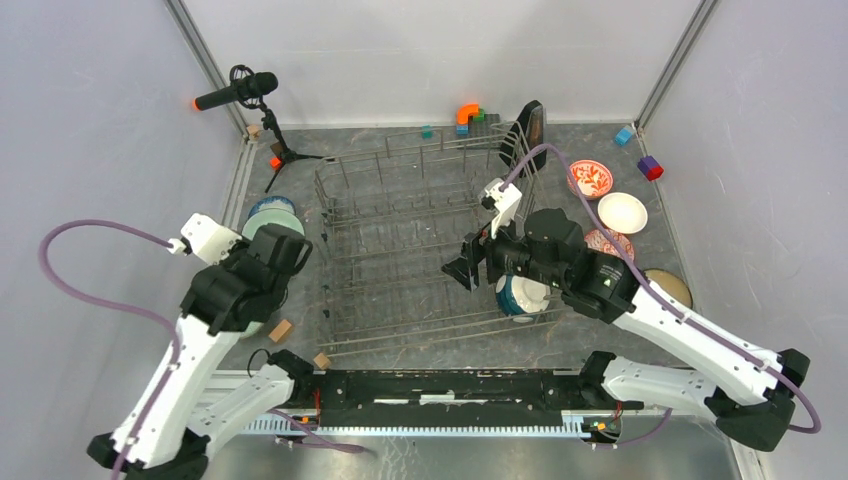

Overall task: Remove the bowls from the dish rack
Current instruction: Place the bowl with the bowl.

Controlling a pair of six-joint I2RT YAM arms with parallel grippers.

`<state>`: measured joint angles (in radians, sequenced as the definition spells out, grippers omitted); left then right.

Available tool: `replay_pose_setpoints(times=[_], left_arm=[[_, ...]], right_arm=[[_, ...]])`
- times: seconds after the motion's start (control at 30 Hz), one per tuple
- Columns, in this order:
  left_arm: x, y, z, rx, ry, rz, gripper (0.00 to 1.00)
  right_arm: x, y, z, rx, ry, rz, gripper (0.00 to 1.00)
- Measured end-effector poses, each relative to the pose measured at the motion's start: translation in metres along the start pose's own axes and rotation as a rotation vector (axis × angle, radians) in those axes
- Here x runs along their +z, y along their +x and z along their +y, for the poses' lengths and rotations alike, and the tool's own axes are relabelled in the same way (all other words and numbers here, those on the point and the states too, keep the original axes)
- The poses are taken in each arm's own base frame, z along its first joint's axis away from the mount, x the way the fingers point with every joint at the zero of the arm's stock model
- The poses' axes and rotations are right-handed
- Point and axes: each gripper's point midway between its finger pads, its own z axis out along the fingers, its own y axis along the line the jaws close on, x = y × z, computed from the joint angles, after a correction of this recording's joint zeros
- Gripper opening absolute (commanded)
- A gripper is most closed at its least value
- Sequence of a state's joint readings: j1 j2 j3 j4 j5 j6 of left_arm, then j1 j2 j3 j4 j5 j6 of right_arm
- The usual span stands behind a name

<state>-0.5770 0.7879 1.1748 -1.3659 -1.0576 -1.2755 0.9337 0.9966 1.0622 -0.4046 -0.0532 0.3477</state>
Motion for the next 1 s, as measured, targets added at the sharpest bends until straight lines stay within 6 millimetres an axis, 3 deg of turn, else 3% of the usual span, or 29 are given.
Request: replay_pose_setpoints(times=[0.13, 0.27, 0.5, 0.73, 1.0], left_arm=[[0.032, 0.020, 0.027, -0.080, -0.203, 0.034, 0.02], [0.049, 0.034, 0.054, -0.152, -0.347, 0.080, 0.02], [0.044, 0.035, 0.077, -0.258, -0.439, 0.064, 0.02], [0.043, 0.057, 0.106, -0.253, -0.550, 0.061, 0.02], [0.052, 0.065, 0.134, -0.260, -0.706, 0.033, 0.02]], right_arm=[[-0.007, 0.007, 0.002, 0.010, -0.023, -0.011, 0.78], [-0.014, 0.010, 0.004, 0.012, -0.042, -0.030, 0.78], [-0.020, 0.026, 0.002, 0.011, -0.053, -0.030, 0.78], [-0.017, 0.045, -0.001, 0.012, -0.060, 0.002, 0.78], [-0.021, 0.050, -0.003, 0.010, -0.065, -0.008, 0.79]])
